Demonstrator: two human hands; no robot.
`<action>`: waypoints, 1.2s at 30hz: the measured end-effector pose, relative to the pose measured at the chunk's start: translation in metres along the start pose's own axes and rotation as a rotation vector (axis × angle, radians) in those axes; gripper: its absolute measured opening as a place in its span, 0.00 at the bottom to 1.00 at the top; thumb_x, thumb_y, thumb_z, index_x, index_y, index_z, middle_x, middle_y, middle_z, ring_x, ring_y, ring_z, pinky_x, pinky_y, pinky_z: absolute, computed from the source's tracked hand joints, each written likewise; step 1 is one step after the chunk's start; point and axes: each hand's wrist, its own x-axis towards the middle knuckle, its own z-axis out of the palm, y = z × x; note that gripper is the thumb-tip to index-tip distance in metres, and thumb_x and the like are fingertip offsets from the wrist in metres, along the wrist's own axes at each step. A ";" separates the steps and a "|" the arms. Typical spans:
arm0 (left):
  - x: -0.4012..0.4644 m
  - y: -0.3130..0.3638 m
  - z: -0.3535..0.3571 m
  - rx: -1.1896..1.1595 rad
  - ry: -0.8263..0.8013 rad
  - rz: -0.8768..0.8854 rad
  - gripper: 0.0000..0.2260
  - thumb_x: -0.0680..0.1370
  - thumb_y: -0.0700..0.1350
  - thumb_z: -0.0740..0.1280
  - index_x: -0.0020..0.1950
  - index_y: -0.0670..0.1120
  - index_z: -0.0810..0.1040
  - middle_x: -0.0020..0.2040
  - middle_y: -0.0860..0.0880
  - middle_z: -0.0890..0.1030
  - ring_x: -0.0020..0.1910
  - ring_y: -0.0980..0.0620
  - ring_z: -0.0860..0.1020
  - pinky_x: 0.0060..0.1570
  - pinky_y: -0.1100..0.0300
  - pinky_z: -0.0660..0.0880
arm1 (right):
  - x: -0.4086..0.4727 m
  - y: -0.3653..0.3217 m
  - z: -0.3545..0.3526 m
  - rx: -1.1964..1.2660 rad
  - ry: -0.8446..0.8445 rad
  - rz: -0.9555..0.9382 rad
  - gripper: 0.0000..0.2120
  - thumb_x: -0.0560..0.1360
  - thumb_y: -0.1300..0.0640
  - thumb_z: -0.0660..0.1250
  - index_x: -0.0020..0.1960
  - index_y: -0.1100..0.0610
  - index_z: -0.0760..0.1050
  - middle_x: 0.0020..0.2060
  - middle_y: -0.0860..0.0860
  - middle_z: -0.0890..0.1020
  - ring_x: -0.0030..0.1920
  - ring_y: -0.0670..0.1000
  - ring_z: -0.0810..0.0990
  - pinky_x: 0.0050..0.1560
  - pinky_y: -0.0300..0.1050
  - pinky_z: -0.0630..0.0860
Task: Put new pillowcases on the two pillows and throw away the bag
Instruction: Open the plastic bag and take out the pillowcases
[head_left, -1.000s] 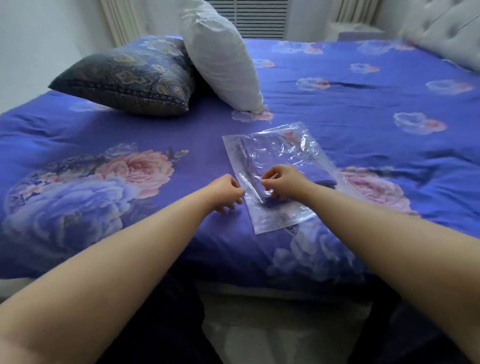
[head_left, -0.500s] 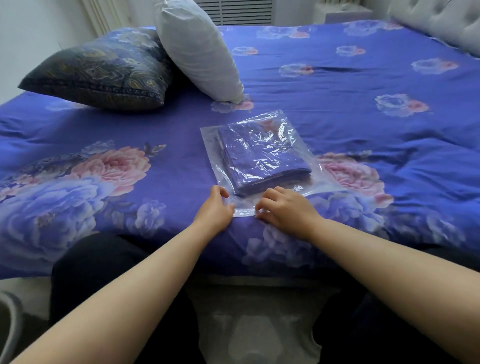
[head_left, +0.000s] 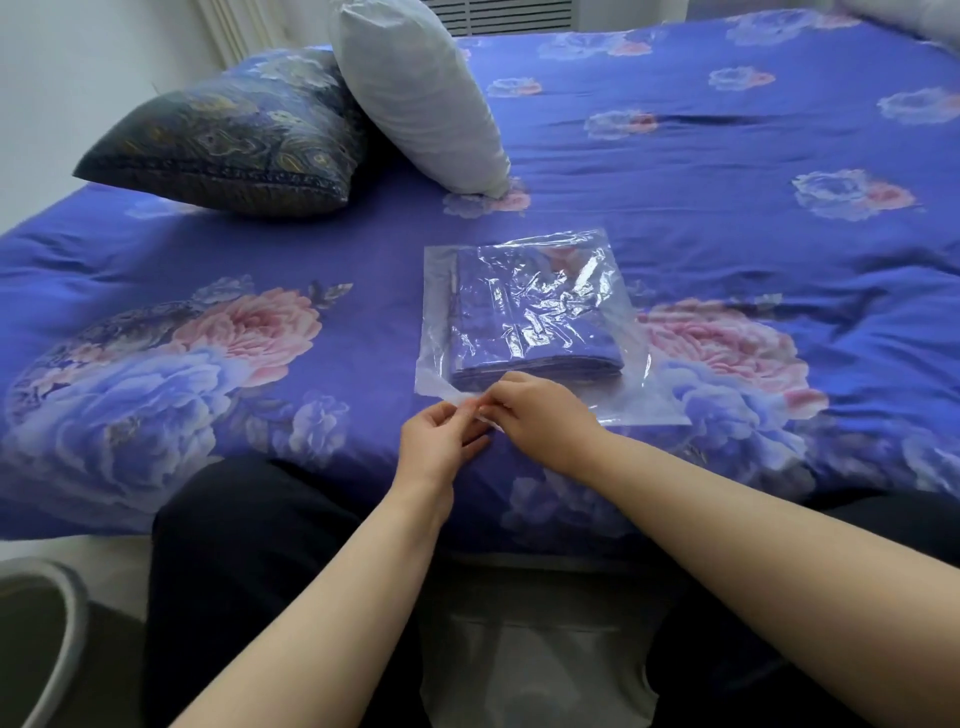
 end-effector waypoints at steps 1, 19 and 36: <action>0.001 0.002 -0.001 -0.017 0.022 0.004 0.07 0.79 0.41 0.64 0.50 0.41 0.80 0.43 0.46 0.84 0.41 0.53 0.83 0.42 0.63 0.79 | 0.004 -0.002 0.000 0.016 -0.022 0.001 0.11 0.79 0.51 0.60 0.59 0.50 0.77 0.55 0.50 0.76 0.54 0.53 0.78 0.53 0.49 0.73; 0.034 0.041 -0.037 0.110 0.235 0.318 0.12 0.81 0.40 0.58 0.38 0.45 0.70 0.36 0.45 0.75 0.35 0.51 0.74 0.36 0.59 0.79 | 0.058 -0.061 -0.002 -0.077 0.129 0.002 0.09 0.76 0.50 0.63 0.48 0.53 0.80 0.49 0.48 0.80 0.55 0.51 0.75 0.45 0.44 0.68; 0.038 0.052 -0.051 0.168 0.039 0.174 0.12 0.80 0.52 0.59 0.44 0.46 0.74 0.39 0.49 0.81 0.36 0.53 0.79 0.33 0.63 0.75 | 0.092 -0.078 0.004 0.007 -0.049 0.120 0.09 0.80 0.53 0.56 0.53 0.58 0.70 0.52 0.56 0.79 0.53 0.58 0.76 0.48 0.49 0.69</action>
